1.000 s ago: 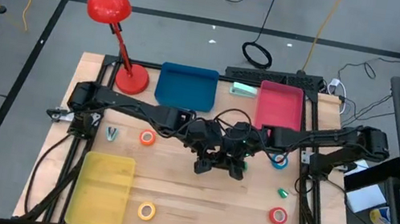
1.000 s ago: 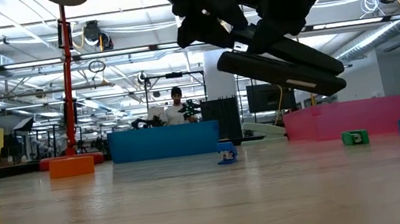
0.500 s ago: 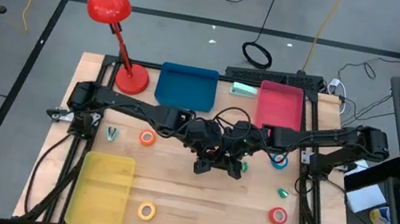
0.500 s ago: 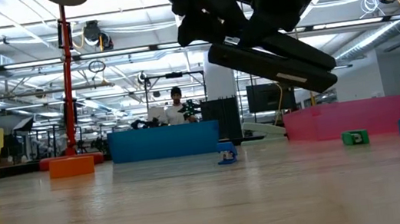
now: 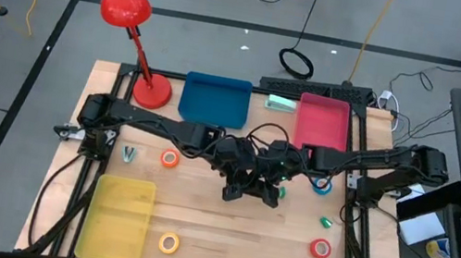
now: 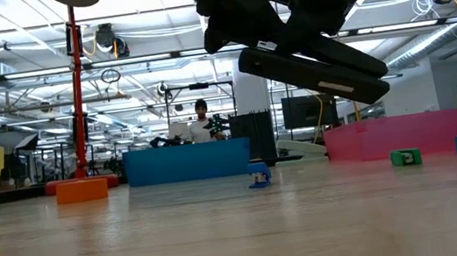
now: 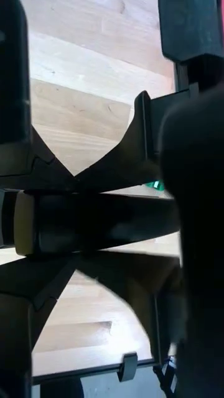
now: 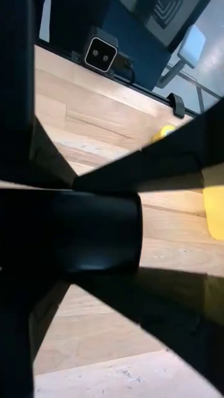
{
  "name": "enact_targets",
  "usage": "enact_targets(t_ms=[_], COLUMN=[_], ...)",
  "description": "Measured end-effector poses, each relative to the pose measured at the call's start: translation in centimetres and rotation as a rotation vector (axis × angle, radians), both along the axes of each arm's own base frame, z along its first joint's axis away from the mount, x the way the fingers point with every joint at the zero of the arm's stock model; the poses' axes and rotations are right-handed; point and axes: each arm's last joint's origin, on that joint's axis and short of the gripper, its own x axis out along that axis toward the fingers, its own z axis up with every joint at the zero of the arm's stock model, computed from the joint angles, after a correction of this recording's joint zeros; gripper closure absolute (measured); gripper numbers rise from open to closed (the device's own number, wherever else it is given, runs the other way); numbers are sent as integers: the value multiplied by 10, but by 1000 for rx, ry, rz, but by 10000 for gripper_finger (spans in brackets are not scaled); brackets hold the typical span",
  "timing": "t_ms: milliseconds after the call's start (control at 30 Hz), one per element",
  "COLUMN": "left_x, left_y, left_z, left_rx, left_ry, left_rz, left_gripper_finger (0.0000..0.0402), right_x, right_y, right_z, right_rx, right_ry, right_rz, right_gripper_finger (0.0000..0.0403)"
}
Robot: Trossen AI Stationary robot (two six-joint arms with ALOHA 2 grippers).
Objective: Pick and place Stapler, Stapler remover, tape
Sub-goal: Put the black stapler into the yellow bin
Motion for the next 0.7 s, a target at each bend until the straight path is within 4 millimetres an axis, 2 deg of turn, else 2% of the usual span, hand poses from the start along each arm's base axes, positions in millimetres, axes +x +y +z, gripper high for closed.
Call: enact_targets(t_ms=[133, 300, 467, 700], left_x=[-5, -18, -35, -78], left_y=[0, -4, -11, -30], left_z=[0, 3, 14, 41], left_rx=[-13, -20, -22, 47], left_ry=[41, 133, 203, 296], left_rz=[18, 61, 123, 316], left_gripper_finger=[267, 267, 267, 267], right_x=[-2, -4, -5, -9], right_y=[-1, -1, -5, -15], right_z=[-2, -4, -6, -10], right_rx=[-1, -4, -16, -17], right_ry=[36, 67, 91, 147], right_rz=[-1, -5, -35, -66], right_gripper_finger=[184, 154, 148, 156])
